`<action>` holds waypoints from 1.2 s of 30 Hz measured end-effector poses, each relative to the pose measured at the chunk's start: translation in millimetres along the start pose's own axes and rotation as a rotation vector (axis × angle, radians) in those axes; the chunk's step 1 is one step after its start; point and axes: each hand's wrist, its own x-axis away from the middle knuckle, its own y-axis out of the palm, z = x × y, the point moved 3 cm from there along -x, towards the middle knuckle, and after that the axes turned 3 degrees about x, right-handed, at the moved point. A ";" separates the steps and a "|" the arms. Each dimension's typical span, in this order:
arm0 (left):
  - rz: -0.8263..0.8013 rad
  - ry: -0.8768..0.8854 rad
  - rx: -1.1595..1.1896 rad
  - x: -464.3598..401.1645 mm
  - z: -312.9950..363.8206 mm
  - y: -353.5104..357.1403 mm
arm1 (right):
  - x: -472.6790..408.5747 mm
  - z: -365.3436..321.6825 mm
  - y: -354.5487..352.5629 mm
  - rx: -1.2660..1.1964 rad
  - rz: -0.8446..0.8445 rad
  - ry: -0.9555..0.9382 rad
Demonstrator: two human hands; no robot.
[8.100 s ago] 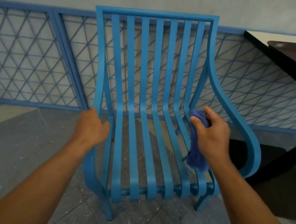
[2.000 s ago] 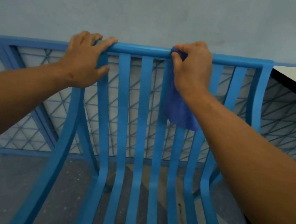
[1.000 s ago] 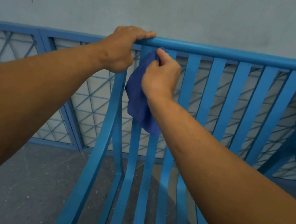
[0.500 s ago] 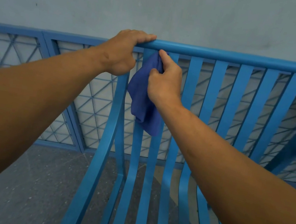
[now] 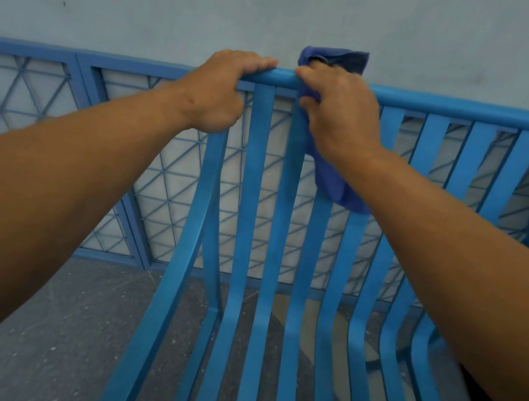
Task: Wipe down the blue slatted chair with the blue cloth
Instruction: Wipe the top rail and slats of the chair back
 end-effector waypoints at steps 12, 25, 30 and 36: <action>0.024 0.024 -0.013 9.4 3.1 -1.3 | 9.0 21.6 -11.1 -0.021 0.093 0.017; -0.024 0.029 -0.054 14.8 9.1 3.1 | 28.5 49.4 -42.2 -0.073 0.072 0.164; 0.001 -0.033 -0.107 20.6 21.7 12.4 | 67.2 57.9 -64.3 -0.298 0.092 0.142; -0.100 0.046 0.032 81.6 75.2 43.8 | 139.3 65.8 -81.0 -0.408 -0.049 0.274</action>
